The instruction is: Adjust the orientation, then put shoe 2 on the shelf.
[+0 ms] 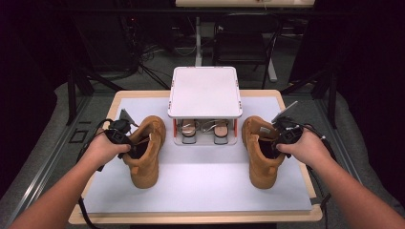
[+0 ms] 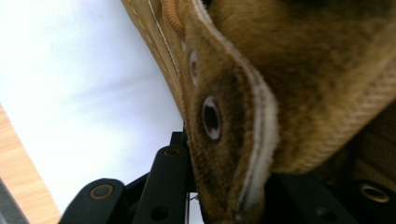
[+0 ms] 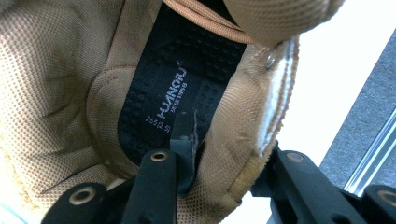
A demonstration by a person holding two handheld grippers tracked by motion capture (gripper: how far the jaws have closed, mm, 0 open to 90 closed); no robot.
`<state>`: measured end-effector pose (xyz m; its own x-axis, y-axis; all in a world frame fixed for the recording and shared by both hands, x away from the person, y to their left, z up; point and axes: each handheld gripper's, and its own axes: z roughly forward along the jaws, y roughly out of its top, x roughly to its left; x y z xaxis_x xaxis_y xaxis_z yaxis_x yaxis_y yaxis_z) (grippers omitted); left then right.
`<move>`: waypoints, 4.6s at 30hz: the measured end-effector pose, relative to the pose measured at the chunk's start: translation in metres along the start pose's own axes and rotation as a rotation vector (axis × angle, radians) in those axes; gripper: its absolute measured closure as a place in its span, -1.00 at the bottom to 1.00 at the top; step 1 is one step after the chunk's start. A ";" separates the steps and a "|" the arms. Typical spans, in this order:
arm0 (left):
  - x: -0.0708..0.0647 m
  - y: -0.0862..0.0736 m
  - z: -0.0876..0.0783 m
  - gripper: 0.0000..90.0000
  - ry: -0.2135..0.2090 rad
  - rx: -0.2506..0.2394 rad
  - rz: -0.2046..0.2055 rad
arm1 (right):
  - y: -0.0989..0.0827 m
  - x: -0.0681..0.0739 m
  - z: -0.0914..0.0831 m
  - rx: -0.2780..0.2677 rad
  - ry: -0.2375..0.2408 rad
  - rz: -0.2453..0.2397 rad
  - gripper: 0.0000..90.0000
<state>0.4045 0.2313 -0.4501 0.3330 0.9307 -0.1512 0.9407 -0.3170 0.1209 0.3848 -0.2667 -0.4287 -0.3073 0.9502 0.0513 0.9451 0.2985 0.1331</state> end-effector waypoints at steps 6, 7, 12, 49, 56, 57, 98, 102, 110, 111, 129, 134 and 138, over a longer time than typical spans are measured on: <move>-0.003 0.000 0.001 0.57 0.035 -0.004 0.051 | 0.000 0.000 -0.001 0.018 -0.018 -0.048 0.41; -0.004 0.000 0.002 0.55 0.043 -0.010 0.070 | 0.000 0.000 -0.001 0.016 -0.018 -0.048 0.40; -0.008 0.000 0.003 0.51 0.072 -0.013 0.077 | 0.000 0.002 0.001 -0.005 -0.023 -0.037 0.31; -0.013 0.005 0.010 0.52 0.135 0.039 0.089 | 0.010 -0.004 0.020 0.046 -0.058 0.017 0.49; -0.013 0.005 0.010 0.52 0.135 0.043 0.083 | 0.010 -0.005 0.022 0.052 -0.047 0.059 0.54; -0.013 0.006 0.010 0.53 0.135 0.045 0.083 | 0.010 -0.006 0.023 0.052 -0.040 0.053 0.56; -0.009 0.005 0.011 0.85 0.109 0.015 -0.031 | 0.009 -0.006 0.024 0.053 -0.030 0.109 0.87; -0.009 0.005 0.011 0.87 0.108 0.019 -0.027 | 0.009 -0.005 0.025 0.043 -0.022 0.116 0.88; -0.006 0.005 0.010 0.90 0.083 0.012 -0.049 | 0.007 -0.010 0.024 0.039 -0.005 0.114 0.90; -0.006 0.005 0.010 0.90 0.083 0.012 -0.049 | 0.007 -0.010 0.024 0.039 -0.005 0.114 0.90; 0.002 0.005 0.007 0.92 0.033 -0.002 -0.094 | 0.006 -0.011 0.024 0.013 0.027 0.138 0.91; 0.007 0.005 0.005 0.92 0.005 -0.003 -0.116 | 0.006 -0.013 0.023 0.015 0.032 0.147 0.91; 0.009 0.005 0.003 0.92 -0.011 0.004 -0.122 | 0.006 -0.017 0.021 0.023 0.048 0.154 0.92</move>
<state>0.4120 0.2374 -0.4542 0.2164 0.9604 -0.1755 0.9746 -0.2019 0.0972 0.3978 -0.2792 -0.4494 -0.1627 0.9797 0.1167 0.9836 0.1518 0.0968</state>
